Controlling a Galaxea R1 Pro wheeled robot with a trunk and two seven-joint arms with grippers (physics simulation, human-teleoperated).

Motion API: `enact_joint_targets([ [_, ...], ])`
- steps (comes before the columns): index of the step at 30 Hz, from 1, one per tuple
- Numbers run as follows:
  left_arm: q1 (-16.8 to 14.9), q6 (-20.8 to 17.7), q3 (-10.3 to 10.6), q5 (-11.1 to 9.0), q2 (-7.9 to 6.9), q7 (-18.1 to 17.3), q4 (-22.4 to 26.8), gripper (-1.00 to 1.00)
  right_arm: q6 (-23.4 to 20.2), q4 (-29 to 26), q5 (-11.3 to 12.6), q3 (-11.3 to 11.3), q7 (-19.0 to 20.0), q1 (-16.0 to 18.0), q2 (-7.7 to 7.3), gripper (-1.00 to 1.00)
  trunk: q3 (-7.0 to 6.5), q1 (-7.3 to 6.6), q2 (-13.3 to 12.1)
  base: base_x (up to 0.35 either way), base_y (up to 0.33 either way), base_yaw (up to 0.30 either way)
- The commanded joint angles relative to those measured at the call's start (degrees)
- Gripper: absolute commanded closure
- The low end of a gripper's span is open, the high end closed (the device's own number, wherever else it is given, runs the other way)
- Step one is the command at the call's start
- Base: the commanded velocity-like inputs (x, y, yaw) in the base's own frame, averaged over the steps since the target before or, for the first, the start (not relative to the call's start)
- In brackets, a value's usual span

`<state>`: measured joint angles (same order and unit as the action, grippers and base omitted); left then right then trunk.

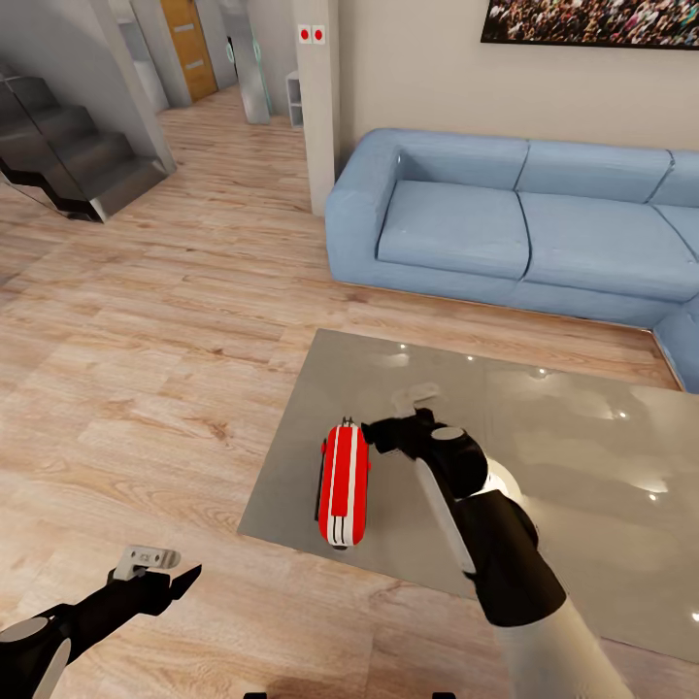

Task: Turn on the radio receiver that's on the table in the living room.

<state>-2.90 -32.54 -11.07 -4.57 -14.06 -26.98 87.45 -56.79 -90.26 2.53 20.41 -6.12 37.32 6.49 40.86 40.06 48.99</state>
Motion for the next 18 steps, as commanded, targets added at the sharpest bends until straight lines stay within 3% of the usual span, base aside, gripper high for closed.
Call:
enact_joint_targets([
  [1,0.0,0.1,0.0,0.0,0.00,0.0,0.0,-1.00,-0.2,0.0,-0.1,0.0,0.0,0.1,0.52,-1.00,0.00,0.00,0.0,0.000,0.000,0.000],
  [3,0.0,0.6,0.0,0.0,0.00,0.0,0.0,-1.00,-0.8,0.0,-0.1,0.0,0.0,0.4,2.60,-1.00,0.00,0.00,0.0,0.000,0.000,0.000],
  [6,0.0,0.8,0.0,-0.1,0.00,0.0,0.0,-1.00,-1.0,0.0,-0.2,0.1,-0.1,0.4,3.51,-1.00,0.00,0.00,0.0,0.000,0.000,0.000],
  [14,0.0,0.9,0.0,0.0,0.08,0.0,0.1,-1.00,-1.1,0.2,0.2,0.5,-0.7,0.5,3.51,-1.00,0.00,0.00,0.0,0.000,0.000,0.000],
  [18,0.0,0.9,0.0,0.0,0.09,0.0,0.0,-1.00,-1.1,3.4,0.7,0.7,-0.8,1.7,3.51,-1.00,0.00,0.00,0.0,0.000,0.000,0.000],
])
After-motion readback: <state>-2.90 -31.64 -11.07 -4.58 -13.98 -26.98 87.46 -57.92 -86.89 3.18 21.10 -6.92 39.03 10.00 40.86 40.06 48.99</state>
